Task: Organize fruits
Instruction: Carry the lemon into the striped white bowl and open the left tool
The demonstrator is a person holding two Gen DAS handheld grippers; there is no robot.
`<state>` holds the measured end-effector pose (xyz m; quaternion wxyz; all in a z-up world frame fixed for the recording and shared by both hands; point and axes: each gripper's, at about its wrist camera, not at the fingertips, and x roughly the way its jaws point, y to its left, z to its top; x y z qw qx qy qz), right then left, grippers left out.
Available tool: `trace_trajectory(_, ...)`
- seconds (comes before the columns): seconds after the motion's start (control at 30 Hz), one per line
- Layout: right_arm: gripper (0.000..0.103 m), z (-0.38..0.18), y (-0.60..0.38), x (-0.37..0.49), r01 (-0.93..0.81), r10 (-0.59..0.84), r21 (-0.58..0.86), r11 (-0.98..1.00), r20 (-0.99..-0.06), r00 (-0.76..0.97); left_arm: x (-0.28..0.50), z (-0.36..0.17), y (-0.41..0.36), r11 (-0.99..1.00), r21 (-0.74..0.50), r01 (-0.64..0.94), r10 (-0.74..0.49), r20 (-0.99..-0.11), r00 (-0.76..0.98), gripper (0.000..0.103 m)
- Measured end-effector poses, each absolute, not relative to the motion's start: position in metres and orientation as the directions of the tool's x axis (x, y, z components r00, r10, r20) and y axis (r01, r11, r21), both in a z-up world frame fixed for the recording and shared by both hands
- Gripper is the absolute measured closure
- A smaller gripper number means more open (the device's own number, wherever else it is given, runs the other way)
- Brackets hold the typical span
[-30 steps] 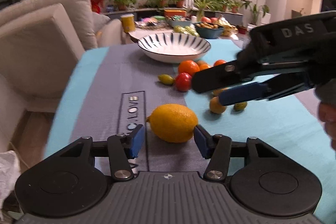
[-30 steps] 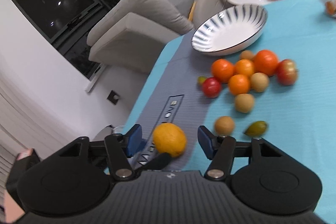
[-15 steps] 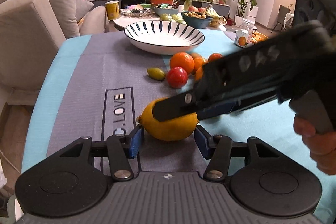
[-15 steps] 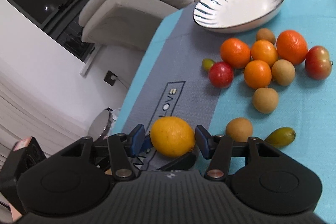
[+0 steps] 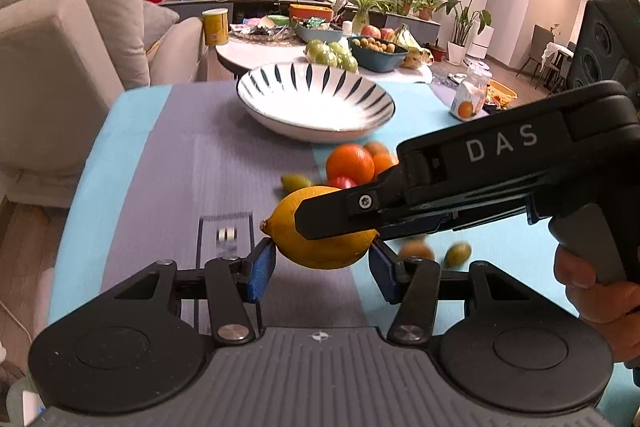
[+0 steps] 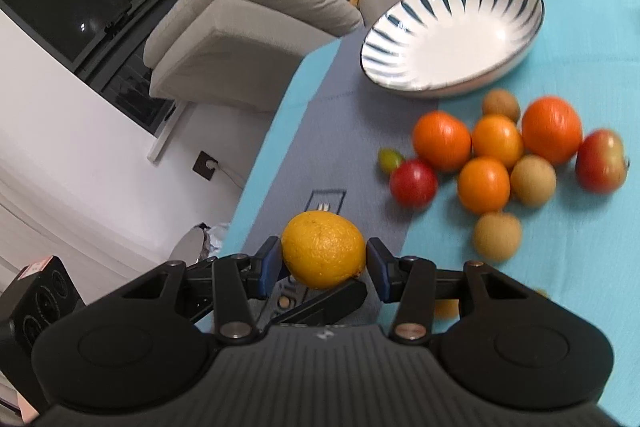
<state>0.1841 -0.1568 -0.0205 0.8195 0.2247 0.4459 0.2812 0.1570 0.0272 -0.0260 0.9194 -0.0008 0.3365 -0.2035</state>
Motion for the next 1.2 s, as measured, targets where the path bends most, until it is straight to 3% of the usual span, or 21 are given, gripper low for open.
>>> trace_trajectory(0.5, 0.049, 0.006, -0.186, 0.237, -0.232, 0.642, 0.625, 0.745, -0.579, 0.502, 0.222, 0.0, 0.001, 0.905, -0.187, 0.382, -0.414, -0.593, 0.69, 0.054)
trace_trajectory(0.7, 0.049, 0.002, -0.196, 0.266, -0.226, 0.643, 0.631, 0.742, -0.576, 0.504, 0.261, 0.001, -0.016, 0.911, -0.149, 0.385, -0.394, -0.593, 0.702, 0.056)
trace_trajectory(0.8, 0.049, -0.002, -0.199, 0.282, -0.21, 0.644, 0.643, 0.737, -0.574, 0.506, 0.282, -0.006, -0.016, 0.883, -0.237, 0.404, -0.462, -0.584, 0.667, 0.078)
trace_trajectory(1.2, 0.054, -0.023, -0.219, 0.328, -0.157, 0.597, 0.622, 0.767, -0.6, 0.533, 0.331, -0.026, -0.007, 0.866, -0.303, 0.397, -0.498, -0.6, 0.626, 0.078)
